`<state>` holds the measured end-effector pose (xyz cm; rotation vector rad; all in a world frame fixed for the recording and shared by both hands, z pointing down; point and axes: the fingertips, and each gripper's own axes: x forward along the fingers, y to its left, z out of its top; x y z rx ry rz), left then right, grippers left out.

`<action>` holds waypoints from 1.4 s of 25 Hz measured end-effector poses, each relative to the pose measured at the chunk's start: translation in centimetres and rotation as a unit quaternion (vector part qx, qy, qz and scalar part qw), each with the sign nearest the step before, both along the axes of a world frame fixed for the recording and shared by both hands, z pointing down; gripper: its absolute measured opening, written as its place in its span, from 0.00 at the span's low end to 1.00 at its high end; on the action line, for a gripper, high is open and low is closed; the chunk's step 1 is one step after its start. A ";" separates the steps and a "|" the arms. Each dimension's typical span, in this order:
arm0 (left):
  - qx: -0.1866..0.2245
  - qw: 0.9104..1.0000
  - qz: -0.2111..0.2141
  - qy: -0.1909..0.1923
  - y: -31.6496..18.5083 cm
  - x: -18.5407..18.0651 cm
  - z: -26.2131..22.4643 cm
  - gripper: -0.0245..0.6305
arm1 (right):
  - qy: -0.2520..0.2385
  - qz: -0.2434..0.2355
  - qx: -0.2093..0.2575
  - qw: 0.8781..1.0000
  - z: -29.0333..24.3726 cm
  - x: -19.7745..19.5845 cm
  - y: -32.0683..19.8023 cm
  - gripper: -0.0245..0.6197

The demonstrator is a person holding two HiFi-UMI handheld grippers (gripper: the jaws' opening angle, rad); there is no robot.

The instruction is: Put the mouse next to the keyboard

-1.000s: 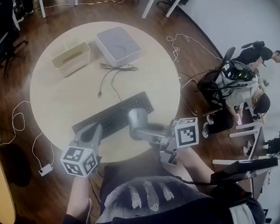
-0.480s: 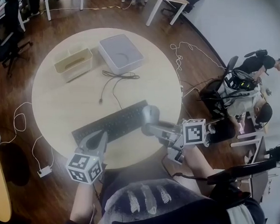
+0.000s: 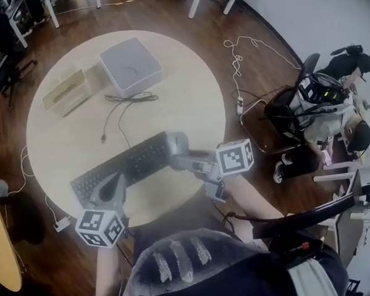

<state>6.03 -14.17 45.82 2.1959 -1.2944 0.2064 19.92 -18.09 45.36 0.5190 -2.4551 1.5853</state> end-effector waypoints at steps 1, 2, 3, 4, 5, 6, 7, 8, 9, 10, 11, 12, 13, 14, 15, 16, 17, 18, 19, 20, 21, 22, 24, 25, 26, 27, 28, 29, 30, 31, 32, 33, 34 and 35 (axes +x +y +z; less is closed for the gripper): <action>0.000 1.000 -0.008 -0.008 -0.4 0.6 0.0 0.04 | 0.000 -0.005 -0.003 1.000 0.7 0.5 -0.4 0.26; 0.000 1.000 -0.016 -0.013 -0.7 1.3 0.1 0.04 | 0.003 -0.011 -0.006 1.000 1.4 1.0 -0.8 0.26; 0.000 1.000 -0.021 -0.016 -1.0 2.2 0.2 0.04 | 0.003 -0.017 -0.010 1.000 2.0 1.6 -1.1 0.26; -0.001 1.000 -0.022 -0.019 -1.2 3.2 0.3 0.04 | 0.002 -0.020 -0.015 1.000 2.6 2.3 -1.5 0.26; -0.002 1.000 -0.020 -0.021 -1.5 4.3 0.4 0.04 | 0.001 -0.022 -0.021 1.000 3.2 2.9 -1.8 0.26; -0.004 1.000 -0.017 -0.023 -1.6 5.4 0.5 0.04 | 0.002 -0.023 -0.028 0.999 3.8 3.6 -2.2 0.26; -0.005 1.000 -0.015 -0.026 -1.8 6.3 0.5 0.04 | 0.003 -0.024 -0.036 0.999 4.5 4.1 -2.6 0.26; -0.006 0.999 -0.015 -0.029 -1.9 7.0 0.4 0.04 | 0.004 -0.025 -0.044 0.999 5.0 4.5 -2.9 0.26; -0.006 0.999 -0.016 -0.031 -2.1 7.6 0.2 0.04 | 0.003 -0.028 -0.053 0.998 5.5 4.8 -3.2 0.26; -0.006 0.999 -0.017 -0.033 -2.3 8.1 0.1 0.04 | 0.001 -0.031 -0.061 0.998 6.0 5.1 -3.5 0.26; -0.008 0.999 -0.018 -0.035 -2.4 8.6 0.1 0.04 | -0.001 -0.033 -0.069 0.997 6.4 5.4 -3.8 0.26; -0.009 0.999 -0.019 -0.038 -2.5 9.1 0.2 0.04 | -0.001 -0.035 -0.075 0.997 6.9 5.8 -4.0 0.26; -0.011 0.999 -0.020 -0.040 -2.5 9.4 0.2 0.04 | 0.002 -0.036 -0.081 0.996 7.5 6.1 -4.3 0.26; -0.012 0.999 -0.021 -0.041 -2.6 9.7 0.3 0.04 | 0.009 -0.037 -0.086 0.996 8.3 6.5 -4.5 0.26; -0.012 0.999 -0.024 -0.042 -2.6 9.8 0.2 0.04 | 0.018 -0.039 -0.090 0.995 9.2 6.8 -4.8 0.26; -0.013 0.999 -0.027 -0.043 -2.6 9.8 0.2 0.04 | 0.030 -0.042 -0.095 0.994 10.2 7.1 -5.0 0.26; -0.013 0.998 -0.032 -0.045 -2.6 9.7 0.2 0.04 | 0.042 -0.048 -0.098 0.993 11.2 7.3 -5.2 0.26; -0.014 0.998 -0.036 -0.047 -2.5 9.5 0.3 0.04 | 0.055 -0.055 -0.101 0.992 12.1 7.4 -5.3 0.26; -0.015 0.998 -0.041 -0.048 -2.4 9.3 0.3 0.04 | 0.066 -0.063 -0.104 0.990 13.1 7.4 -5.4 0.26; -0.016 0.998 -0.046 -0.050 -2.3 9.2 0.3 0.04 | 0.075 -0.072 -0.107 0.989 13.9 7.4 -5.5 0.26; -0.017 0.997 -0.050 -0.051 -2.2 9.0 0.2 0.04 | 0.085 -0.079 -0.110 0.987 14.7 7.4 -5.6 0.26; -0.017 0.997 -0.054 -0.052 -2.1 8.9 0.1 0.04 | 0.096 -0.086 -0.109 0.986 15.4 7.3 -5.7 0.26; -0.017 0.996 -0.063 -0.053 -1.9 8.7 0.0 0.04 | 0.121 -0.098 -0.102 0.983 16.8 7.4 -6.1 0.26; -0.017 0.996 -0.069 -0.053 -1.8 8.5 0.0 0.04 | 0.131 -0.101 -0.098 0.981 17.3 7.3 -6.2 0.26; -0.018 0.996 -0.074 -0.052 -1.7 8.3 0.0 0.04 | 0.139 -0.104 -0.094 0.980 17.7 7.3 -6.4 0.26; -0.019 0.995 -0.079 -0.053 -1.6 8.1 0.0 0.04 | 0.147 -0.107 -0.091 0.979 18.1 7.2 -6.5 0.26; -0.019 0.995 -0.083 -0.054 -1.5 7.8 0.1 0.04 | 0.156 -0.109 -0.085 0.978 18.4 7.2 -6.6 0.26; -0.020 0.995 -0.086 -0.056 -1.5 7.7 0.1 0.04 | 0.168 -0.112 -0.077 0.976 18.8 7.3 -6.7 0.26; -0.019 0.994 -0.088 -0.057 -1.5 7.5 0.1 0.04 | 0.181 -0.115 -0.066 0.974 19.1 7.5 -6.8 0.25; -0.018 0.994 -0.090 -0.058 -1.5 7.5 0.1 0.04 | 0.193 -0.116 -0.054 0.973 19.4 7.6 -6.9 0.25; -0.018 0.994 -0.091 -0.058 -1.6 7.4 0.1 0.04 | 0.201 -0.116 -0.043 0.972 19.5 7.7 -7.1 0.25; -0.017 0.994 -0.092 -0.057 -1.7 7.4 0.1 0.04 | 0.205 -0.114 -0.031 0.972 19.5 7.8 -7.2 0.25; -0.017 0.994 -0.092 -0.057 -1.7 7.4 0.1 0.04 | 0.209 -0.112 -0.018 0.971 19.4 7.8 -7.5 0.25; -0.018 0.994 -0.091 -0.057 -1.8 7.4 0.1 0.04 | 0.216 -0.109 -0.004 0.970 19.4 7.9 -7.7 0.26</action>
